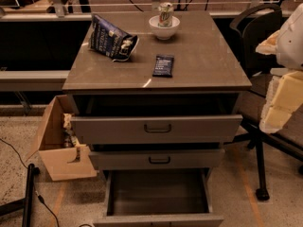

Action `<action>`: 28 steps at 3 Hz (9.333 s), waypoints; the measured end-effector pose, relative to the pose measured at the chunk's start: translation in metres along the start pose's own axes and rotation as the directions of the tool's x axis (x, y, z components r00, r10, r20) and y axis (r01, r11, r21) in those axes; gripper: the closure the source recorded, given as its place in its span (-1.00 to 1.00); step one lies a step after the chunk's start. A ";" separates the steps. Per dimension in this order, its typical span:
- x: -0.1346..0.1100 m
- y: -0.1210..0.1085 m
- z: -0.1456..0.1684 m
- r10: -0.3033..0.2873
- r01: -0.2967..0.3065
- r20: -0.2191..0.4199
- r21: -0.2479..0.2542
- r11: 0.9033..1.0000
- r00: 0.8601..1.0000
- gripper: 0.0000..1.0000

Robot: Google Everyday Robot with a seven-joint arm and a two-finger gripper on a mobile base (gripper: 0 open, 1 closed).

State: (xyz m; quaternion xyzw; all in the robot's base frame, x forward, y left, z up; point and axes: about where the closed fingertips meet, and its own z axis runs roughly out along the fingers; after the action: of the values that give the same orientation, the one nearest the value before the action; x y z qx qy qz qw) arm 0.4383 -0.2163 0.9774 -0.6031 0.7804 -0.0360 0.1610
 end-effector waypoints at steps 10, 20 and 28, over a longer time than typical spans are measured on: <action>-0.253 -0.220 0.138 0.199 -0.315 0.721 0.029 0.949 0.664 -1.00; -0.229 -0.046 0.145 0.264 0.000 0.756 -0.330 0.944 0.599 1.00; -0.107 0.109 0.400 0.065 0.028 0.516 -0.170 0.985 0.854 1.00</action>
Offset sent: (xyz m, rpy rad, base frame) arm 0.0241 0.0137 -0.0002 0.1054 -0.0495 0.0211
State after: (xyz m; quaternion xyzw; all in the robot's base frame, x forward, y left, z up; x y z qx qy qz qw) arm 0.4787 -0.0300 0.5937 -0.5942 0.7139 0.1970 0.3137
